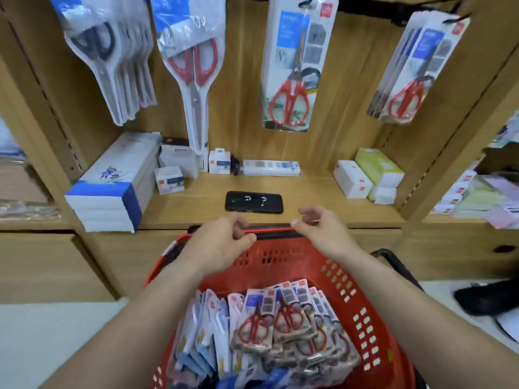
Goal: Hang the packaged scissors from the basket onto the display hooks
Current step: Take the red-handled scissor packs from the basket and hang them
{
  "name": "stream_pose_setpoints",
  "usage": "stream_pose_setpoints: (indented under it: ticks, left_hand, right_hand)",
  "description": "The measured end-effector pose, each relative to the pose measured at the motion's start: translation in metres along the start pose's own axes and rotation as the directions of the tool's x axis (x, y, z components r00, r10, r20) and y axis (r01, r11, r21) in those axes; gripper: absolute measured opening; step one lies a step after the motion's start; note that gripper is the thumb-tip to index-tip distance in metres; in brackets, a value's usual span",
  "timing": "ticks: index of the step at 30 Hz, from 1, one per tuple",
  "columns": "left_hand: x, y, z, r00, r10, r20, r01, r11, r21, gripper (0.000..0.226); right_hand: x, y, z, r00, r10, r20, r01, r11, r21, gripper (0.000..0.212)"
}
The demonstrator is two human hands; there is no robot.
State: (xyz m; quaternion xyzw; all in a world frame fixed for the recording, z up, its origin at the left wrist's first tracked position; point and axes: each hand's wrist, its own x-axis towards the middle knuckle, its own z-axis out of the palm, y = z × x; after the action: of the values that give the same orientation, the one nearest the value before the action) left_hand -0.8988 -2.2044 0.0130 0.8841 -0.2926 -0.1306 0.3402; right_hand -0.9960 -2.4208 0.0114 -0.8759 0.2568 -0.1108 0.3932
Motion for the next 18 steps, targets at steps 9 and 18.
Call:
stream_pose_setpoints:
  ticks: [9, 18]
  left_hand:
    - [-0.051, -0.069, 0.113, 0.927, -0.168, 0.334, 0.083, 0.964, 0.252, 0.053]
    - [-0.026, -0.093, 0.172, 0.882, -0.329, 0.336, 0.259, 0.936, 0.238, 0.061]
  right_hand:
    - [-0.052, 0.125, 0.052, 0.866, 0.305, 0.396, -0.2, 0.937, -0.286, 0.055]
    - [-0.048, 0.174, 0.071, 0.768, 0.528, 0.361, -0.351, 0.82, -0.453, 0.087]
